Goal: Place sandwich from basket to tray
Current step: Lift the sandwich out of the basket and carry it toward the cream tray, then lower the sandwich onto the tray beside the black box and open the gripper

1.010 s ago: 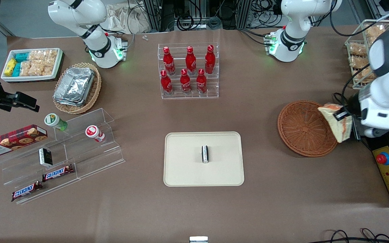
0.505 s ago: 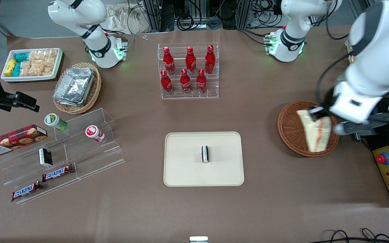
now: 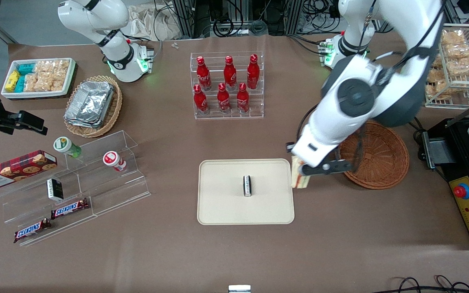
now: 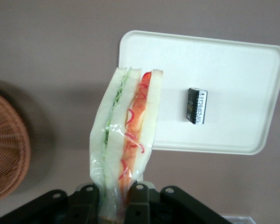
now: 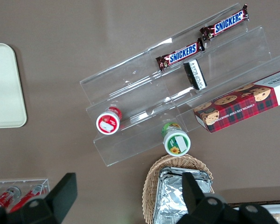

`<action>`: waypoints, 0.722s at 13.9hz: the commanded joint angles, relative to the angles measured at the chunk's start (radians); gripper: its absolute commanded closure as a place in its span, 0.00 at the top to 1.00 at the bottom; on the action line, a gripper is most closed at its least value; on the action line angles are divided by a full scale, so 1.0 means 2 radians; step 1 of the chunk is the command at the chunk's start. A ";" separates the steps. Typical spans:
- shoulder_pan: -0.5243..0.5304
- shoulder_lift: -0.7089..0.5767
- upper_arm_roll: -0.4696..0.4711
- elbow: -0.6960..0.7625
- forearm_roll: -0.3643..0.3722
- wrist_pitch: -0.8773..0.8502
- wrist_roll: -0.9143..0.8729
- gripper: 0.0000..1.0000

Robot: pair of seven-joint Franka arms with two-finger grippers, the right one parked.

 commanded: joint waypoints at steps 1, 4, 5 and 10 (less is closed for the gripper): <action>-0.024 0.077 0.000 0.023 0.046 0.039 -0.034 0.00; -0.030 0.134 0.001 0.023 0.104 0.097 -0.069 0.00; -0.030 0.146 0.001 0.023 0.109 0.108 -0.069 0.00; -0.037 0.182 0.001 0.023 0.133 0.125 -0.081 0.38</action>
